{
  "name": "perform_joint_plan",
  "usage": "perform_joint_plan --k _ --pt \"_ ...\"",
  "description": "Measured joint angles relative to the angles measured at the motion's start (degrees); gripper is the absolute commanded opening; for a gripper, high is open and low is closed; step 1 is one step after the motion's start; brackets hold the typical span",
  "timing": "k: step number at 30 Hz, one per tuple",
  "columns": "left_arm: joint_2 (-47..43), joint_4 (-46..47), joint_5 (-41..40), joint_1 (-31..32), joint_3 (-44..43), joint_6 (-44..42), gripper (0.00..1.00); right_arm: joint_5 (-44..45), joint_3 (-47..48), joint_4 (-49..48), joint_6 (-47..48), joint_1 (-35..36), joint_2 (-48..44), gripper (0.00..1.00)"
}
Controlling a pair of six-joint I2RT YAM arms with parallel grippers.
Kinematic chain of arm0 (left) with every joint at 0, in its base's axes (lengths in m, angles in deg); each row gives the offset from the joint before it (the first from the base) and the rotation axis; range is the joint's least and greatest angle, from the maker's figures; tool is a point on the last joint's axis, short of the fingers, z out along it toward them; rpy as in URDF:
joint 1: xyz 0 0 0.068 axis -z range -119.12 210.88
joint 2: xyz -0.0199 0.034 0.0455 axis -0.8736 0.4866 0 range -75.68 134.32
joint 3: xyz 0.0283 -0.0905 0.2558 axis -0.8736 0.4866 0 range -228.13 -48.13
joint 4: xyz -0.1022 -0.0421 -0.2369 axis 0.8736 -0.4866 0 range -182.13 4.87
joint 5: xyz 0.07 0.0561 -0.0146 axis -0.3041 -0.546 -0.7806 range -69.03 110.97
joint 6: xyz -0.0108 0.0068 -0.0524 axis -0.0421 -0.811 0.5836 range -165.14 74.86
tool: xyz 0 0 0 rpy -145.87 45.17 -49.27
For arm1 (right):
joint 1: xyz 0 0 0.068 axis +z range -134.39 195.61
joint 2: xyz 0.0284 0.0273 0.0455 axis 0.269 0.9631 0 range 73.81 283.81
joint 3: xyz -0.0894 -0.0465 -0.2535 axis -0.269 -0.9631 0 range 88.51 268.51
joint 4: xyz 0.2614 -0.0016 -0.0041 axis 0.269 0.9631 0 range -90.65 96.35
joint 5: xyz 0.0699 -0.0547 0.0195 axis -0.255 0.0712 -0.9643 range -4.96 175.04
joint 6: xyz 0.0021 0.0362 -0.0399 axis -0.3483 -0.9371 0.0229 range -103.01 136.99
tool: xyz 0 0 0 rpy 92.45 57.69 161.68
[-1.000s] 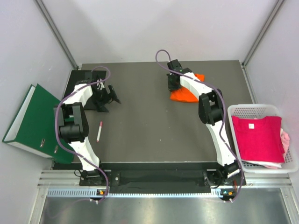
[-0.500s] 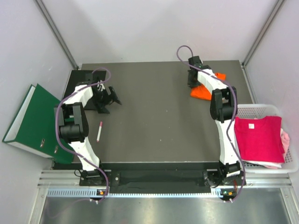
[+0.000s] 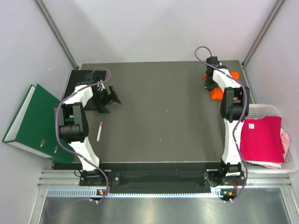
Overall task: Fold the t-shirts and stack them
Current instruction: Put the neatly folded tshirt into the corner of the board with the right arm
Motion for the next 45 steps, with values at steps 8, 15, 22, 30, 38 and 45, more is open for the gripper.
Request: perform_joint_plan --k 8,15,22,30,38,45 --pt "0.0 0.33 0.02 0.33 0.0 0.0 0.99 0.74 0.0 0.74 0.04 -4.04 -0.09 0.0" --pt "0.0 0.33 0.0 0.44 0.0 -0.02 0.99 0.81 2.75 2.14 1.03 -5.95 0.92 0.0" --pt "0.0 0.31 -0.02 0.55 0.0 -0.04 0.99 0.28 7.3 1.97 1.46 -7.26 3.37 0.0" --pt "0.0 0.28 -0.07 0.96 0.0 -0.07 0.99 -1.36 8.24 1.68 3.04 -7.63 4.26 0.24" --pt "-0.44 0.28 -0.66 1.16 -0.02 -1.53 0.99 -9.42 -4.22 -1.09 3.78 -7.5 -5.14 0.88" --pt "-0.66 0.17 -1.88 1.22 -1.03 -3.37 0.99 -14.12 -14.58 -4.55 3.98 -4.9 -20.57 1.0"
